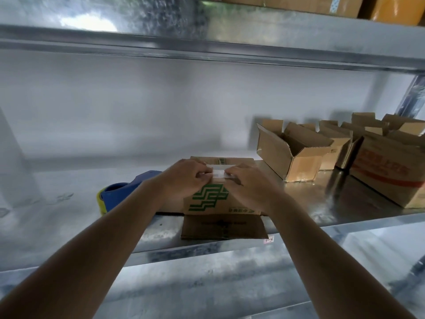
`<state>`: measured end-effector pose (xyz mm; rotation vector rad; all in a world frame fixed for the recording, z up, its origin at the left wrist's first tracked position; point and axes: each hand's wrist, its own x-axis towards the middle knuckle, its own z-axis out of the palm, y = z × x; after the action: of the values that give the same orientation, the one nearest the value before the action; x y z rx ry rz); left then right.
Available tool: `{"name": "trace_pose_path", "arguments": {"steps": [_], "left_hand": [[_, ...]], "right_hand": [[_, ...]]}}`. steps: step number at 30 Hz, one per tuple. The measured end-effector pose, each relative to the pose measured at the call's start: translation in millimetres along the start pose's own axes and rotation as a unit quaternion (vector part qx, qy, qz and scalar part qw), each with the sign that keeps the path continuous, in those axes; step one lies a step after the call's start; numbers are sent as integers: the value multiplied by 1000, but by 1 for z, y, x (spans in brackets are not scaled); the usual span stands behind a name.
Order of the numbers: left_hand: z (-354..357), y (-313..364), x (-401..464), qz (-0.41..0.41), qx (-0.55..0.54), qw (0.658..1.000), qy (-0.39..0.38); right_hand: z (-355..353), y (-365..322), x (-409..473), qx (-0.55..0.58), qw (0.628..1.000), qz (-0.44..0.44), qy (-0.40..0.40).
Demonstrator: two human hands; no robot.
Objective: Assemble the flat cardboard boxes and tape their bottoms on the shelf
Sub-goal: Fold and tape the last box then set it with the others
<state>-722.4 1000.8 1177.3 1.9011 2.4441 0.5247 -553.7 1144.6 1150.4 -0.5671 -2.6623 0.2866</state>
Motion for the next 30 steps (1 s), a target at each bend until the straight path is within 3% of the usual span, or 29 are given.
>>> {"name": "trace_pose_path", "arguments": {"steps": [4,6,8,11,13,17,20,22,26,30], "left_hand": [[6,2,-12,0,-16,1000,-8],[8,-8,-22,-13,-26,998,57],[4,-28,-33,-94,48,986,129],[-4,-58,-58,-316,135,937,56],[-2,-78,-70,-368,144,918,23],[-12,-104,-81,-339,89,936,46],[-23,-117,-89,-319,62,946,-7],[-25,-125,-92,-305,39,951,-3],[-26,-133,-94,-279,-4,952,128],[-34,-128,-93,-171,-74,956,228]], "right_hand": [[14,-3,0,-9,997,-13,69],[18,0,0,-33,994,-22,98],[21,2,2,-51,993,-24,107],[25,1,3,-66,990,-13,122],[27,0,3,-68,988,-12,136],[25,-3,2,-59,988,-11,142],[24,-5,0,-46,989,-13,141],[25,-5,-2,-46,988,-22,148],[25,-7,-3,-41,989,-27,136],[21,-13,-2,-35,992,-27,115]]}}
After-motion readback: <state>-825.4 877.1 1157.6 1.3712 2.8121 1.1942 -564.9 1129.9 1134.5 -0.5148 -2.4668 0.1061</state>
